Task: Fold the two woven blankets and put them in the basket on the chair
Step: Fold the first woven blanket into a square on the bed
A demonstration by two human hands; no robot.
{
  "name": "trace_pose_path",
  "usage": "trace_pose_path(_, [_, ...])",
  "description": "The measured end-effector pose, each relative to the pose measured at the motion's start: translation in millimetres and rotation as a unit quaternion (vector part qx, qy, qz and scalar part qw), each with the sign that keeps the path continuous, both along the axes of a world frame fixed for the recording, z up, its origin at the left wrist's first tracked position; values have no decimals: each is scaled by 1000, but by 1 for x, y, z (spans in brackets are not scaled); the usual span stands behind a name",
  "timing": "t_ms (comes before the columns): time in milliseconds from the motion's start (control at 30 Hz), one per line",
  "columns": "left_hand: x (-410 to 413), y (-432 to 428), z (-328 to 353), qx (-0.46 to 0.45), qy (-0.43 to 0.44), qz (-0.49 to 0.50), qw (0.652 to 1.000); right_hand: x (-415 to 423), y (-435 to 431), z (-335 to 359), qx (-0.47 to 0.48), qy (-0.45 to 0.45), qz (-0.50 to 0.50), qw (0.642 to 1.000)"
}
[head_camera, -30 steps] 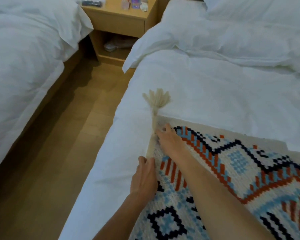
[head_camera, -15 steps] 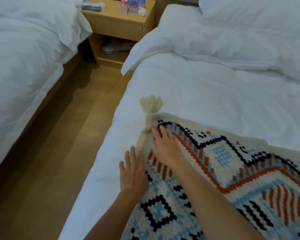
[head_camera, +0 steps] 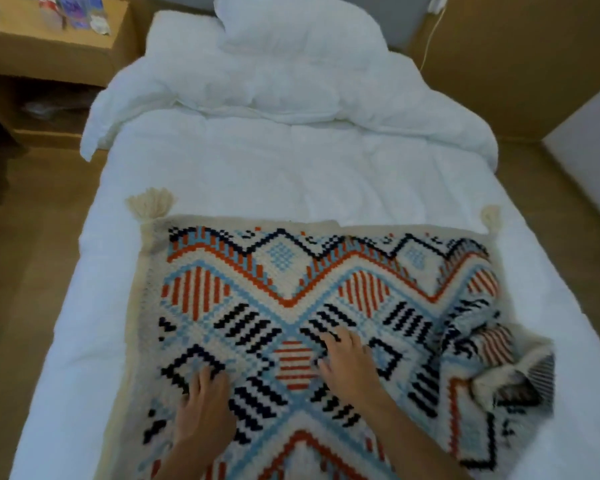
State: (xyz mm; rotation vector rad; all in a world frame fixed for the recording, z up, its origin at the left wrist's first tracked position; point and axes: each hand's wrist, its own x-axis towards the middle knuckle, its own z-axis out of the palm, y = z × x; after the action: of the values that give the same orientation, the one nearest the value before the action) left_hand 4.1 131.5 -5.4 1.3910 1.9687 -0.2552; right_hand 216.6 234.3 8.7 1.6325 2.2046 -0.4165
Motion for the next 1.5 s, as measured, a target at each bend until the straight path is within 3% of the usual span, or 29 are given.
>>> trace_pose_path(233, [74, -1, 21, -25, -8, -42, 999, 108, -33, 29, 28, -12, -39, 999])
trace_pose_path(633, [289, 12, 42, 69, -46, -43, 996, 299, -21, 28, 134, 21, 0, 991])
trace_pose_path(767, [386, 27, 48, 86, -59, -95, 990, 386, -7, 20, 132, 6, 67, 989])
trace_pose_path(900, [451, 27, 27, 9, -57, -129, 990, 439, 6, 6, 62, 3, 178, 982])
trace_pose_path(1000, [473, 14, 12, -45, -4, -157, 987, 455, 1, -16, -18, -4, 249, 968])
trace_pose_path(1067, [477, 5, 3, -61, 32, -186, 980, 458, -7, -28, -18, -13, 249, 968])
trace_pose_path(1233, [485, -7, -15, -43, 99, -203, 973, 458, -6, -54, 117, 35, 270, 955])
trace_pose_path(1500, [485, -5, -15, -48, 35, -171, 983, 488, -44, -57, 184, 90, 239, 949])
